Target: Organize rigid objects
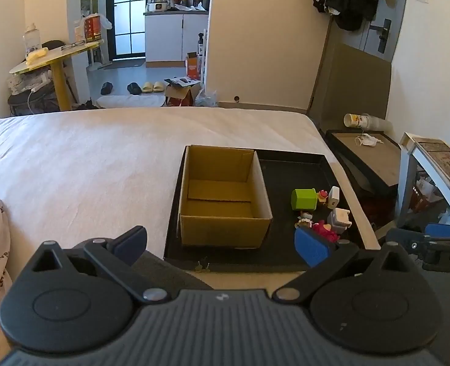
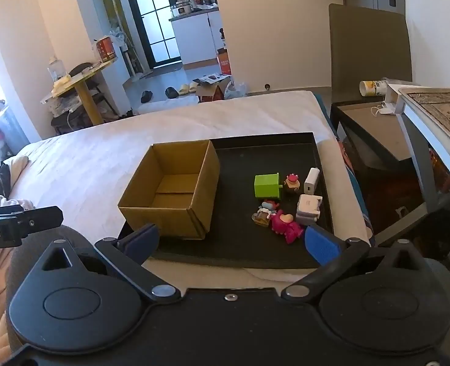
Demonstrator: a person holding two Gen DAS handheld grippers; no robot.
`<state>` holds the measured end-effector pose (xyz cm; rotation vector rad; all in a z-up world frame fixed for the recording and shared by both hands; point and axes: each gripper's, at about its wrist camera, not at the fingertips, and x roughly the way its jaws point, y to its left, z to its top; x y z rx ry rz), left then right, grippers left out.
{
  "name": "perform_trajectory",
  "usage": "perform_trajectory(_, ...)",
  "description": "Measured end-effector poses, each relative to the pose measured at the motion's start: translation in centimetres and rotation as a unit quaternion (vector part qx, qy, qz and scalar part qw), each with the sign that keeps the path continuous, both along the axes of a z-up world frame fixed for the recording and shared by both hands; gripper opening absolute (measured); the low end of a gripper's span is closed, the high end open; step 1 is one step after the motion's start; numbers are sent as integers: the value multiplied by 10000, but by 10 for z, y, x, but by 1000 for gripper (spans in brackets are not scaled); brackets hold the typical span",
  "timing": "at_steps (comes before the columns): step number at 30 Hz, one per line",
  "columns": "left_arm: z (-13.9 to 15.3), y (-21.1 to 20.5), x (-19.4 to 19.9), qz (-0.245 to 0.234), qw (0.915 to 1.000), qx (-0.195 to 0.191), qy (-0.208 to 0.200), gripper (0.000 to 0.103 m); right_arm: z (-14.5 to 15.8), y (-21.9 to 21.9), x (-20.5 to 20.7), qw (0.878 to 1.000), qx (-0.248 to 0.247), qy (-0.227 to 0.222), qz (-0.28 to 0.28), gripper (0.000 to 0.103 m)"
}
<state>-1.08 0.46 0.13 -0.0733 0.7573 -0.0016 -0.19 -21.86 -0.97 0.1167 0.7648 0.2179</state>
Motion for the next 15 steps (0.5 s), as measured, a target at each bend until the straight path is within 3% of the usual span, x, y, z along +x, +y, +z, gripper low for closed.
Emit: perform_trajectory(15, 0, 4, -6, 14, 10000, 11, -23, 102, 4, 0, -3, 10000, -50, -85, -11, 103)
